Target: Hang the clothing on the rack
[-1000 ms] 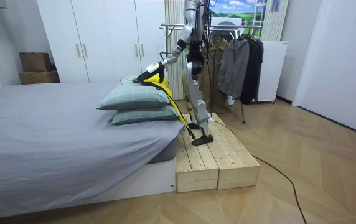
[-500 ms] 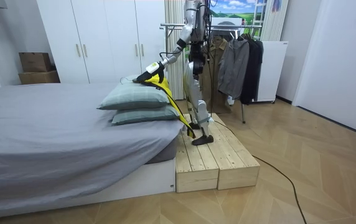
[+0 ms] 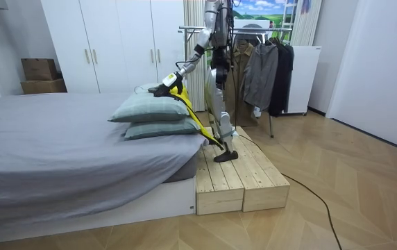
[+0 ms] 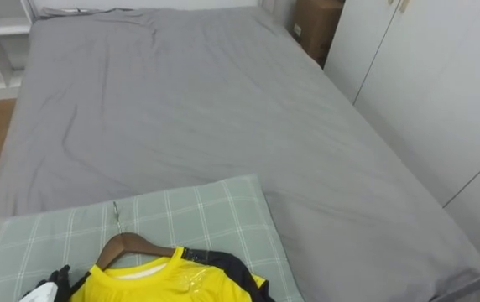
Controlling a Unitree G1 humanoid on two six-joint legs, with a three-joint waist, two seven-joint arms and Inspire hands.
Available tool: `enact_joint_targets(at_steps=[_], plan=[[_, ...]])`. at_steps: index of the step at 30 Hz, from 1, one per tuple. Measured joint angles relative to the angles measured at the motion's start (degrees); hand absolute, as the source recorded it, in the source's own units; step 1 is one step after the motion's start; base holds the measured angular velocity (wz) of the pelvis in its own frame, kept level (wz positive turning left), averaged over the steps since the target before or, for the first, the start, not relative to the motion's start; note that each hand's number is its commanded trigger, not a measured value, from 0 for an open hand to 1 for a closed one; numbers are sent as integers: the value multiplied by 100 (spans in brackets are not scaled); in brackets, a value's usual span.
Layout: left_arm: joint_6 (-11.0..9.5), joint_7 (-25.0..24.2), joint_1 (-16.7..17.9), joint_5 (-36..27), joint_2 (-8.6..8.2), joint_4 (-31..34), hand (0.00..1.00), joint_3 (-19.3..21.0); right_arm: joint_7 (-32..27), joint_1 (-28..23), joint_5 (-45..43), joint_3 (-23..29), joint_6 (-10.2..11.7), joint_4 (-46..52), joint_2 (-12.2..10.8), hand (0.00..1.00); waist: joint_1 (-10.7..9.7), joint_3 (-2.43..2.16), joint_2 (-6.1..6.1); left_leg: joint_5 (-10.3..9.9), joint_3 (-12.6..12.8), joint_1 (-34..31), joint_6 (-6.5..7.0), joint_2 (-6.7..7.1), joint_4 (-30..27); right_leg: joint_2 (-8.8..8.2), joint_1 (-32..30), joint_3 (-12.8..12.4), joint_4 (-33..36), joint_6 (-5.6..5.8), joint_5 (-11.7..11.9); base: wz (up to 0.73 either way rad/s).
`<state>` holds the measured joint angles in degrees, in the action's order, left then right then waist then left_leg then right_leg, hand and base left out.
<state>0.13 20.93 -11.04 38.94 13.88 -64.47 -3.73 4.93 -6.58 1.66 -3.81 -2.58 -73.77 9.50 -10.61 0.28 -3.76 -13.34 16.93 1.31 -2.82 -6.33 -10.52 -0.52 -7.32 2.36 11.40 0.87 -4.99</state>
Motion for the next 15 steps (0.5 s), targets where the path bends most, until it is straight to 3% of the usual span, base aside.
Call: enact_joint_targets(at_steps=[12,13,14,15], plan=[[148,-370,-259,2,47,-34,0,-97,-41,100,-213,-65,-2,17,1,0,-2,8,76,0,8,-118,0,1,-53,-17,-135,22,20,0,0,0],[163,-414,-302,2,50,-34,4,-97,-36,108,-213,-65,-2,20,1,0,2,8,76,0,8,-132,0,2,-61,-20,-148,26,24,0,0,0],[181,-471,-354,2,59,-31,40,-97,-29,129,-213,-64,1,21,1,0,3,7,83,0,9,-171,0,2,-92,-26,-175,33,27,0,0,0],[197,-546,-390,1,67,-32,64,-100,-25,149,-213,-64,3,17,1,0,-9,11,92,1,9,-184,1,0,-107,-29,-175,43,28,-2,2,0]])
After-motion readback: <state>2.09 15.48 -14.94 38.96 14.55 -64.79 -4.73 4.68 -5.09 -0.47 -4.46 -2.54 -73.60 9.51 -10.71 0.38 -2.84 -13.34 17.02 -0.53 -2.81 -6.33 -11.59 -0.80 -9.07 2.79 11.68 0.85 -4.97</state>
